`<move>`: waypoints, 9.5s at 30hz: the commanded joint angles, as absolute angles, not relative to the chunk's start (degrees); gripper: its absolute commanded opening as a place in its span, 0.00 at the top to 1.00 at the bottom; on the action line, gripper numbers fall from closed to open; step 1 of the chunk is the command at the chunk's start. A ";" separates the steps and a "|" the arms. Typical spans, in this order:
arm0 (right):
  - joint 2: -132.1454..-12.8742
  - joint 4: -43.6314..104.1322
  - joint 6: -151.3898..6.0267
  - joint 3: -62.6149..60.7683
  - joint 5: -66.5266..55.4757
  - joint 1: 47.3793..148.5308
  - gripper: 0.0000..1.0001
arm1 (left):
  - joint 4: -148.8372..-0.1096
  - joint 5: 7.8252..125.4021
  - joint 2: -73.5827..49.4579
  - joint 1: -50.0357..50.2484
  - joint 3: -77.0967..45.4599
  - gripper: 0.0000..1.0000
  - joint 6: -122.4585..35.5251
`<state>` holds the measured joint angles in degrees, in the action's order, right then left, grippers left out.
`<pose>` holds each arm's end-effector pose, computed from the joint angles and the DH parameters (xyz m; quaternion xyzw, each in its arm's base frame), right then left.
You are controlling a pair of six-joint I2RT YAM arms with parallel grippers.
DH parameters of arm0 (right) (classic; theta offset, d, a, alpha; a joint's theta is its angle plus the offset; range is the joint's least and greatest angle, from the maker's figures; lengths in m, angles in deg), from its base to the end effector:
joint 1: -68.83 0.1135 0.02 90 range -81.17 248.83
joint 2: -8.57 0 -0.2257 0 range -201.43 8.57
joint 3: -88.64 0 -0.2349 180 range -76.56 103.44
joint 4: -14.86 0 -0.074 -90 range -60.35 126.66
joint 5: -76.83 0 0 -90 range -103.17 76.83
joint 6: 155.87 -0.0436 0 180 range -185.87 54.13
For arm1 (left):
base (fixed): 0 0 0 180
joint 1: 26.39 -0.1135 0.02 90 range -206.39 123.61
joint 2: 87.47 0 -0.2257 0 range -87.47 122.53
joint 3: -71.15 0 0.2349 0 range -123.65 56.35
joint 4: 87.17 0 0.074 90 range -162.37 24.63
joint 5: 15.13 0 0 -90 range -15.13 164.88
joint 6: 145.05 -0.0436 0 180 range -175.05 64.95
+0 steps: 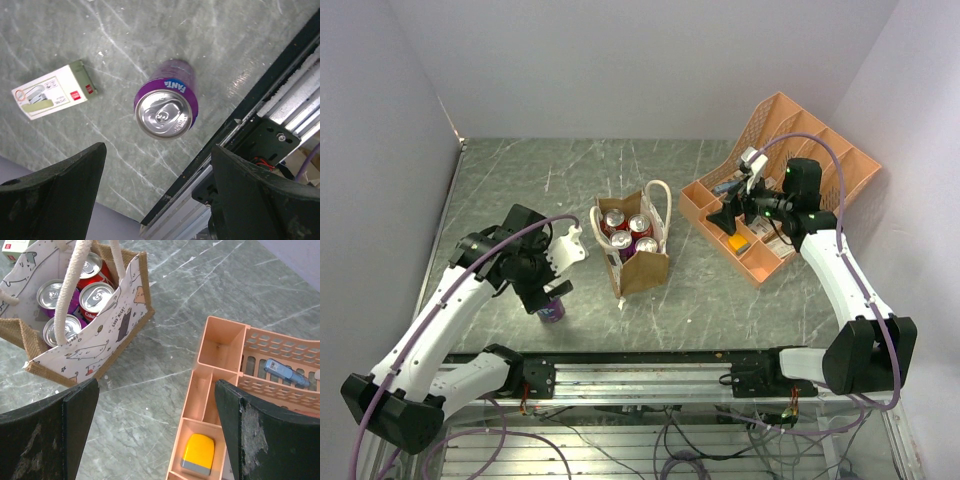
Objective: Place the beverage into the canvas bag
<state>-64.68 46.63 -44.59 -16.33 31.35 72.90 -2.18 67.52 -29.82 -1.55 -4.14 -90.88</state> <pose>0.2779 0.0504 0.2844 -0.3607 0.7403 0.2551 0.5067 0.1503 -0.0757 0.2672 0.5051 0.8382 -0.0438 0.2011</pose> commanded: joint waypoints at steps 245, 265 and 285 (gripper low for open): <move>-63.32 54.00 -32.58 -16.45 42.70 74.29 0.00 | -11.84 64.56 15.14 19.56 -33.36 0.72 -87.35; -63.59 53.68 -32.55 -16.85 42.71 74.36 0.00 | -15.46 65.68 16.69 19.61 -28.87 0.54 -86.09; -63.85 53.70 -32.44 -16.83 42.54 74.29 0.00 | -16.57 67.08 13.18 20.19 -24.13 0.43 -85.00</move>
<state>-63.63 53.97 -33.22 -17.40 42.38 74.04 -19.53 66.60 11.34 19.76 -27.72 -86.51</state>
